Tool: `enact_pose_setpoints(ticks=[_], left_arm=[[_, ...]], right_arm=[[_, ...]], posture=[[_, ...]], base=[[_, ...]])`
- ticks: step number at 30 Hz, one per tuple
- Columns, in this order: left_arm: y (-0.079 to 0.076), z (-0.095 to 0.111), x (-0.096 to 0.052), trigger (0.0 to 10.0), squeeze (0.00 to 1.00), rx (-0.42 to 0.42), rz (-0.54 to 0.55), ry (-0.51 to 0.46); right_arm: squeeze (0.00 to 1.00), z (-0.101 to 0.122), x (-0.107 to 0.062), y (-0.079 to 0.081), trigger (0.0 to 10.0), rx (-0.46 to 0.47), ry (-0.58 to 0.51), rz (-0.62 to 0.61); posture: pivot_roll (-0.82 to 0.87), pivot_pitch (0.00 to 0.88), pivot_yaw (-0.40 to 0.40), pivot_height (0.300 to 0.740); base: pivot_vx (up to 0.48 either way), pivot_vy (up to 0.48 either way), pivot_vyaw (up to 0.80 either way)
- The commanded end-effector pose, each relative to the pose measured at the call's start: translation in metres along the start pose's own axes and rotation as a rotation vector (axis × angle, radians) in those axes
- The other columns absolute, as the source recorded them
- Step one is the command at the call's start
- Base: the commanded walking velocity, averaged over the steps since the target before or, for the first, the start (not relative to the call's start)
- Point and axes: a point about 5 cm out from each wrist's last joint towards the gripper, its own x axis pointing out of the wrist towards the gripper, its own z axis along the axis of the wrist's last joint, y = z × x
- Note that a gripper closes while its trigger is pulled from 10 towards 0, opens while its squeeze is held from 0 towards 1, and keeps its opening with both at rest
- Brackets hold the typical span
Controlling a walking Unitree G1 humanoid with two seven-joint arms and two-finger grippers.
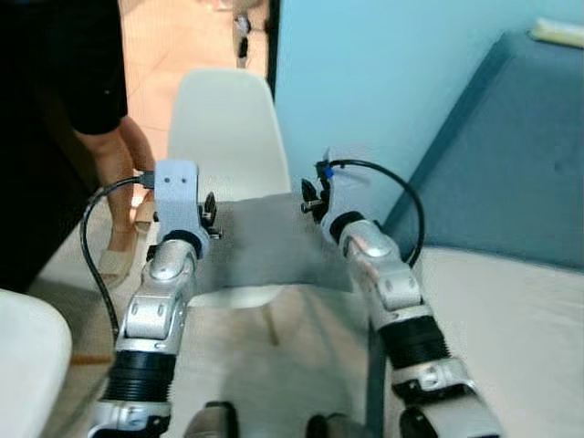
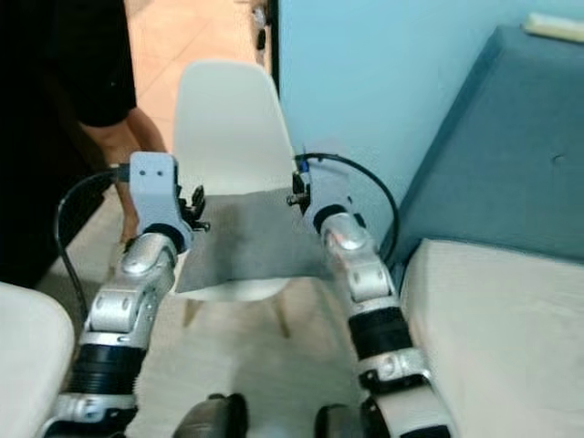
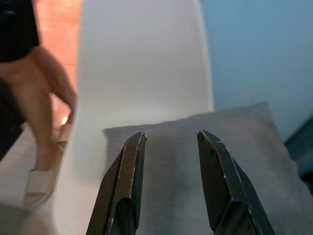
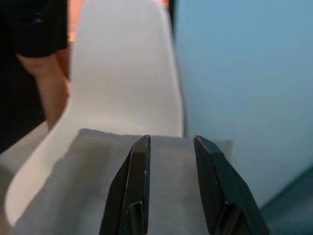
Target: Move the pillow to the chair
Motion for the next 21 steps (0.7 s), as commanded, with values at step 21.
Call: enact_pose_setpoints(ticks=[21], left_arm=[[-0.0015,-0.0082,-0.0028,10.0,0.0,-0.008,-0.019,0.03]], right_arm=[[0.0,-0.0092,-0.0025,0.0015,10.0,0.053,0.092,0.012]], posture=[[0.02,0.181,-0.022,0.694]], base=[[0.0,0.0,-0.8]])
